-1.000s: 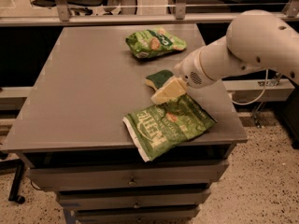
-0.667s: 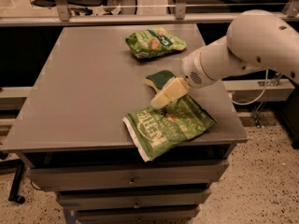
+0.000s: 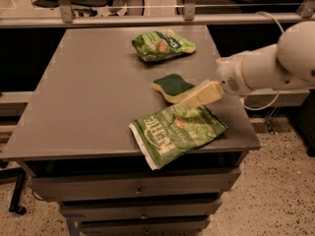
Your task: Move sponge near green jalapeno chip bag
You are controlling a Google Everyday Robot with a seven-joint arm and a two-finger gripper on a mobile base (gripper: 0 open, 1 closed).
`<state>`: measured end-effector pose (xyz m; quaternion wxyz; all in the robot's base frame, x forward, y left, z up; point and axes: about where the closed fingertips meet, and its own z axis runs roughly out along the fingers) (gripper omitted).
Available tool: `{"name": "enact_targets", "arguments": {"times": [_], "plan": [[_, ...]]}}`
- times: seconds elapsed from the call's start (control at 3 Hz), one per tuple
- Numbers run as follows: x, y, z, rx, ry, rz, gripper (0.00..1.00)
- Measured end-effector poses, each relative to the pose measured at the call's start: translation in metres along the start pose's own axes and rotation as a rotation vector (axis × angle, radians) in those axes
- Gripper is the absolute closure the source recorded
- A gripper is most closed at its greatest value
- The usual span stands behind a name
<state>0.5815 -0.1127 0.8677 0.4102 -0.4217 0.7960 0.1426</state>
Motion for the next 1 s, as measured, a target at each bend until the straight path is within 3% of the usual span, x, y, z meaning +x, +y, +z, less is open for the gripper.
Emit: {"name": "enact_targets", "arguments": {"times": [0.33,0.67,1.0], "plan": [[0.012,-0.029,-0.032,0.045,-0.156,0.031,0.00],[0.024,-0.063,-0.074,0.079,-0.318,0.020,0.00],[0.026,-0.096,-0.115,0.132,-0.442,-0.067,0.00]]}}
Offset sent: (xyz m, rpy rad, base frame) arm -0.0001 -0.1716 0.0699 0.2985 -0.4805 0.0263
